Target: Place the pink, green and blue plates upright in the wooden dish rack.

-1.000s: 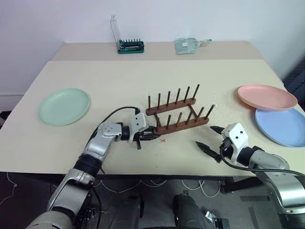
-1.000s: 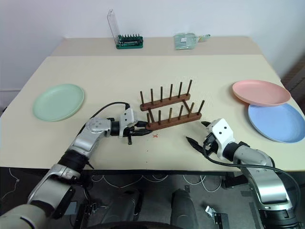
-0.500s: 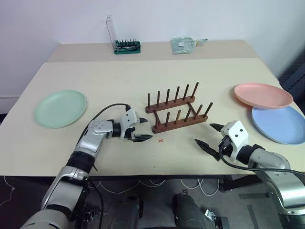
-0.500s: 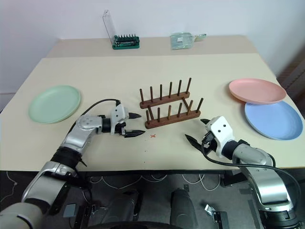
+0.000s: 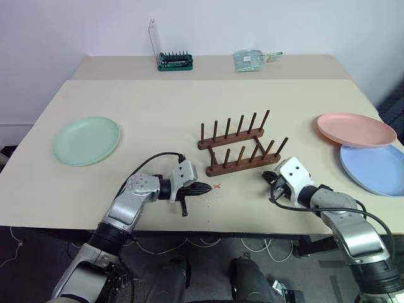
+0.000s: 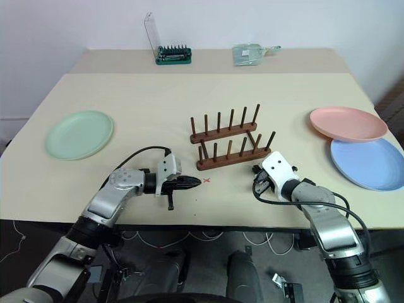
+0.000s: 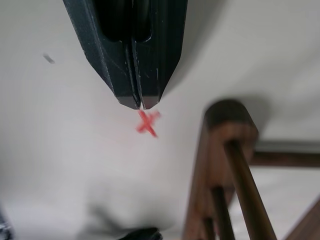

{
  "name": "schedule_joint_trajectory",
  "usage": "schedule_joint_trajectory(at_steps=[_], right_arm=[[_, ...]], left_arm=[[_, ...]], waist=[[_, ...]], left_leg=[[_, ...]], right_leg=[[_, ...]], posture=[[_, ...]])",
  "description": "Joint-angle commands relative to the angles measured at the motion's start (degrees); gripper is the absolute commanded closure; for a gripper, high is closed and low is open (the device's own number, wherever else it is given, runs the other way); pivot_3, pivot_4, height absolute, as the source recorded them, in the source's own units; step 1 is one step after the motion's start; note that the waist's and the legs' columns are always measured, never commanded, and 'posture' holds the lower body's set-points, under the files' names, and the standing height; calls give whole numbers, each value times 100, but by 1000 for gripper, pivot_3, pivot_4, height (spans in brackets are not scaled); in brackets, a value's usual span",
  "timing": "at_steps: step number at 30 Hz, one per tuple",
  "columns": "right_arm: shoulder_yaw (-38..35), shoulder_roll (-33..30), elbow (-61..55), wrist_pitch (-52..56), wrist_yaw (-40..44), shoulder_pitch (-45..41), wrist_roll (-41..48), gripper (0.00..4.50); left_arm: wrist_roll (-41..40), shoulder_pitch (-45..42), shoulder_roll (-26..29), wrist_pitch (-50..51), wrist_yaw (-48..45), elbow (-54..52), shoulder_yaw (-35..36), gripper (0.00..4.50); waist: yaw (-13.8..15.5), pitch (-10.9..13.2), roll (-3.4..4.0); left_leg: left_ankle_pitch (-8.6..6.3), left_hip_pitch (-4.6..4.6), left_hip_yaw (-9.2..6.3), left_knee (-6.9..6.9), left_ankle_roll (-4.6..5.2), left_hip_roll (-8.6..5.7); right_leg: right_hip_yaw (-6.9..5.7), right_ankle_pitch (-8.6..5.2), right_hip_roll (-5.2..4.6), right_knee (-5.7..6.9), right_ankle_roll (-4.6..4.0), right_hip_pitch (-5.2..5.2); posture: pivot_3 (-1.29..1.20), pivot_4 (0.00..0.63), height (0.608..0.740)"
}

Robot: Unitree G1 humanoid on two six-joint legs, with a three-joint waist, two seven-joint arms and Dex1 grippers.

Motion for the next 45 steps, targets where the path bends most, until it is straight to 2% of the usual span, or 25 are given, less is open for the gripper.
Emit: schedule_joint_trajectory(at_steps=[1,7,16,23,27,30,32,35,38,45], right_arm=[[188,113,626,-123,-290,-432,-438,4390],[284,309,1374,-419,-494,-981,-721,4390],[240,327,1496,-582,-483,-1054,-822,4390],[131,120,1044,-804,-384,-782,-861,4390],[-173,-101,590,-684,-163,-574,-650,4390],[-911,-891,384,-488,322,-372,-449,3657],[-969,-1348,768,-668,186,-478,-821,2721],[-835,-1716,1546,-1060,-152,-841,-1300,1190],[-568,-2030,2573,-1714,-339,-1293,-1776,1190],[26,-2207,4637,-2958,-468,-2295,-2383,1190]], left_arm=[[410,-250,-353,-57,867,584,4,4477],[667,-627,-486,-399,1597,1350,177,4477],[714,-934,-548,-701,2066,2023,244,4477],[586,-778,-514,-893,1858,1758,220,4477],[329,-636,-537,-1051,1655,1410,385,4477],[-446,-118,-423,-880,748,272,391,4477],[-753,85,-439,-795,465,-249,368,4477],[-974,174,-525,-488,331,-651,299,4477],[-987,121,-682,-258,404,-770,213,4477],[-917,73,-684,-222,487,-754,276,4477]], waist=[[1,-2,-3],[-37,-10,-9],[-84,-12,-9],[-129,-17,-6],[-138,-15,-6],[-136,-10,4],[-126,-7,5],[-126,-6,2],[-139,-8,4],[-156,-7,6]], left_leg=[[0,4,0,3,0,0],[0,24,-1,0,0,0],[1,30,-1,-1,-1,0],[1,32,-3,-3,-1,0],[0,25,-1,-8,-1,0],[1,5,-1,-7,-1,-1],[0,-8,5,-4,-1,-3],[0,-6,6,0,-1,0],[0,1,19,-2,0,3],[1,-1,23,-8,0,2]], right_leg=[[0,0,0,-1,0,6],[-1,1,2,0,1,23],[-1,1,2,2,2,29],[-1,0,2,3,3,30],[0,-1,1,0,5,21],[0,-1,-1,0,5,5],[8,-1,-3,-2,4,-9],[8,2,1,0,-1,-9],[10,2,0,1,-3,-5],[16,2,0,-1,-2,-12]], posture=[[0,150,740],[0,150,740],[0,150,740],[0,150,740],[0,150,740],[0,150,740],[0,150,740],[0,150,740],[0,150,740],[0,150,740]])
